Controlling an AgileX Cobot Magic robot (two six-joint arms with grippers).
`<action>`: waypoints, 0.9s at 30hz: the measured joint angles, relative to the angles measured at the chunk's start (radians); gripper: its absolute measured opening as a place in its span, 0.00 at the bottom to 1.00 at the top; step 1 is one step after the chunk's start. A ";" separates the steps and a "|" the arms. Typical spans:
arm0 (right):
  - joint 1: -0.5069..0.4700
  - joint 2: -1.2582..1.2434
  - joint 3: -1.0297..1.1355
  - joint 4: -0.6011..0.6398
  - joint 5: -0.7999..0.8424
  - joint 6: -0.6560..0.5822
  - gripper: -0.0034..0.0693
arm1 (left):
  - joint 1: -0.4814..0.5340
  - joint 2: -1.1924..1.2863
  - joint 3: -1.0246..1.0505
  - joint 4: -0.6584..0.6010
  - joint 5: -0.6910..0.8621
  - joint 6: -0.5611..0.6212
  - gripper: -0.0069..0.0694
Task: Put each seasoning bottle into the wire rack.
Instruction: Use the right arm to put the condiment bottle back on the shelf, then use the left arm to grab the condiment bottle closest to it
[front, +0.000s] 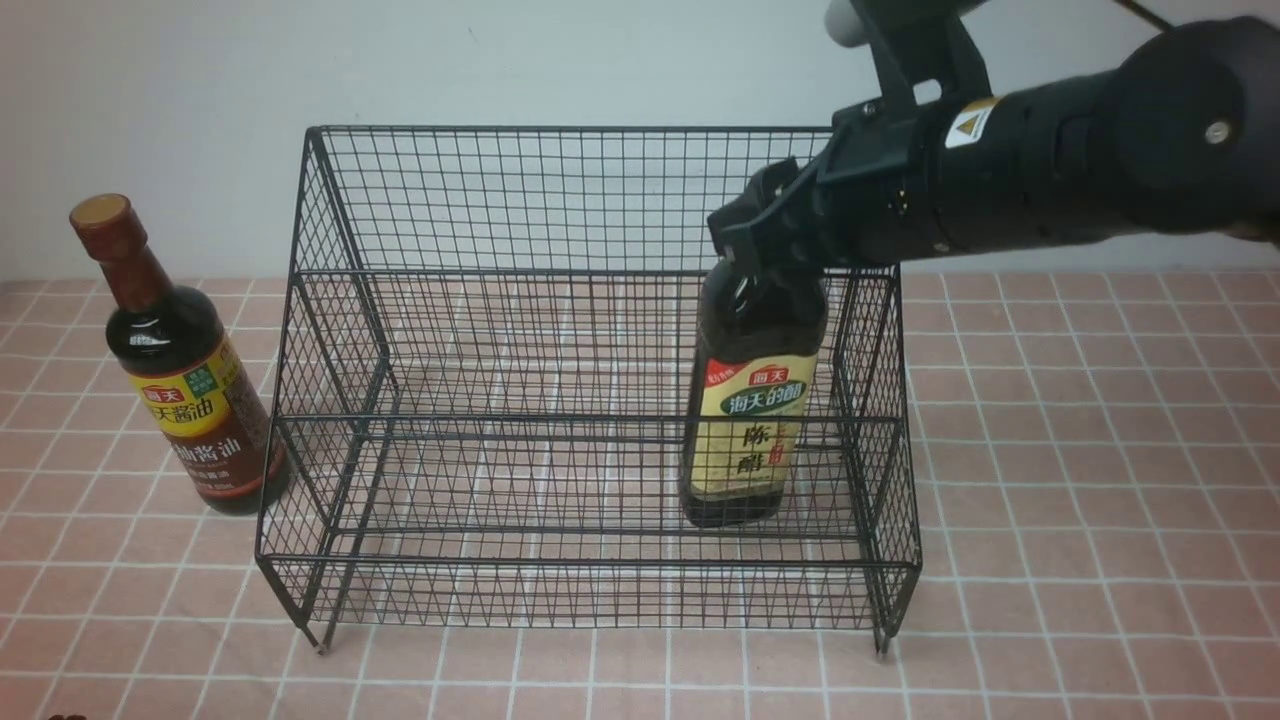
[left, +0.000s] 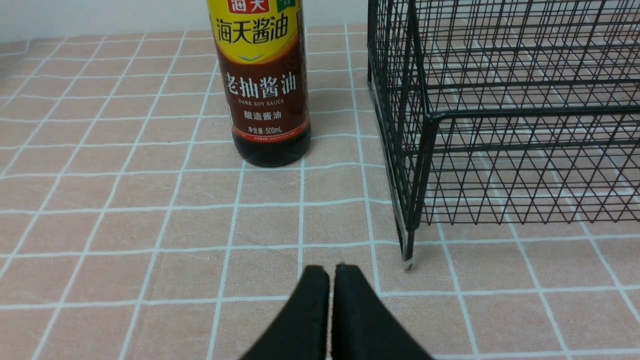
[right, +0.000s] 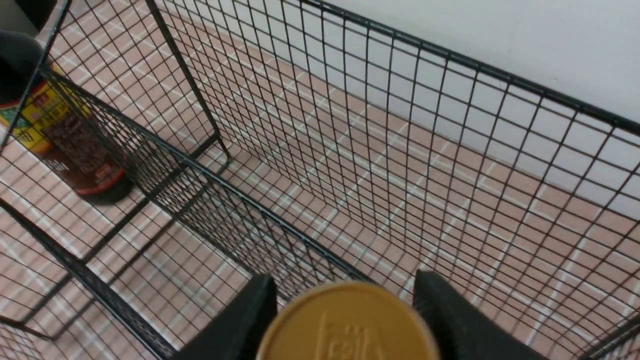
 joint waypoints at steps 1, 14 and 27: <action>0.000 -0.002 -0.002 0.006 -0.011 0.001 0.54 | 0.000 0.000 0.000 0.000 0.000 0.000 0.09; 0.000 -0.173 -0.002 0.011 -0.085 0.004 0.60 | 0.000 0.000 0.000 0.000 0.000 0.000 0.09; 0.000 -0.609 -0.011 -0.317 0.251 0.154 0.05 | 0.000 0.000 0.000 0.000 0.000 0.000 0.09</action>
